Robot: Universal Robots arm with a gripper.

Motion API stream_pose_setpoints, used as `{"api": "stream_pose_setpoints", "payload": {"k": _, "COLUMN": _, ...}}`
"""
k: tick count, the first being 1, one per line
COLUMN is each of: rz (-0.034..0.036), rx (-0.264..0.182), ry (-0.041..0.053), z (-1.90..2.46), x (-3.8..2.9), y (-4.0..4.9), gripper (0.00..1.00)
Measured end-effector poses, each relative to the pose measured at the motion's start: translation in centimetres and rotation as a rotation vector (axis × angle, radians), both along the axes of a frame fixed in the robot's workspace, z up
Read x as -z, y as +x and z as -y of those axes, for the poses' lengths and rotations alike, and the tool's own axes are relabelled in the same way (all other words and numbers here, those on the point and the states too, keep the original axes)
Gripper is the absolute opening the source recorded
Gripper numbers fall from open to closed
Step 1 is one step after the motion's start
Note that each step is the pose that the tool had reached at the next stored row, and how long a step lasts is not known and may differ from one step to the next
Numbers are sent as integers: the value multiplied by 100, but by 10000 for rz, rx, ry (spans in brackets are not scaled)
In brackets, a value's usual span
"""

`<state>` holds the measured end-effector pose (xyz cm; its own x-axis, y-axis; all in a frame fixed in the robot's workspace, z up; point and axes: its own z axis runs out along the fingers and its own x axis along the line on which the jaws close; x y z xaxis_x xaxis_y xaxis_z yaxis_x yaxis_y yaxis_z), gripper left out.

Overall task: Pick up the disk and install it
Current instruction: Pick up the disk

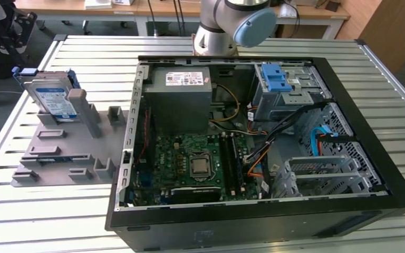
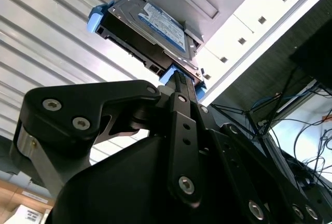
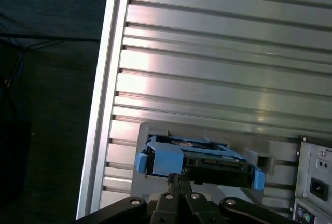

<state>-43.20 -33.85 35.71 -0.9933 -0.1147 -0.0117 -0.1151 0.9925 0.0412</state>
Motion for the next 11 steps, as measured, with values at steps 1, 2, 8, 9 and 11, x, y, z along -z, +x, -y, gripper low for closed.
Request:
{"api": "stream_pose_setpoints", "payload": {"k": 1, "rz": 0, "rx": -49, "ry": 0, "z": 0, "x": 0, "y": 0, "gripper": 11}}
{"api": "stream_pose_setpoints", "payload": {"k": 2, "rz": 0, "rx": -96, "ry": 0, "z": 0, "x": 0, "y": 0, "gripper": 11}}
{"api": "stream_pose_setpoints", "payload": {"k": 8, "rz": 0, "rx": -246, "ry": 0, "z": 0, "x": 0, "y": -1, "gripper": 11}}
{"api": "stream_pose_setpoints", "payload": {"k": 9, "rz": 0, "rx": -248, "ry": 0, "z": 0, "x": 0, "y": -1, "gripper": 11}}
{"api": "stream_pose_setpoints", "payload": {"k": 11, "rz": 0, "rx": -251, "ry": 0, "z": 0, "x": 0, "y": -1, "gripper": 11}}
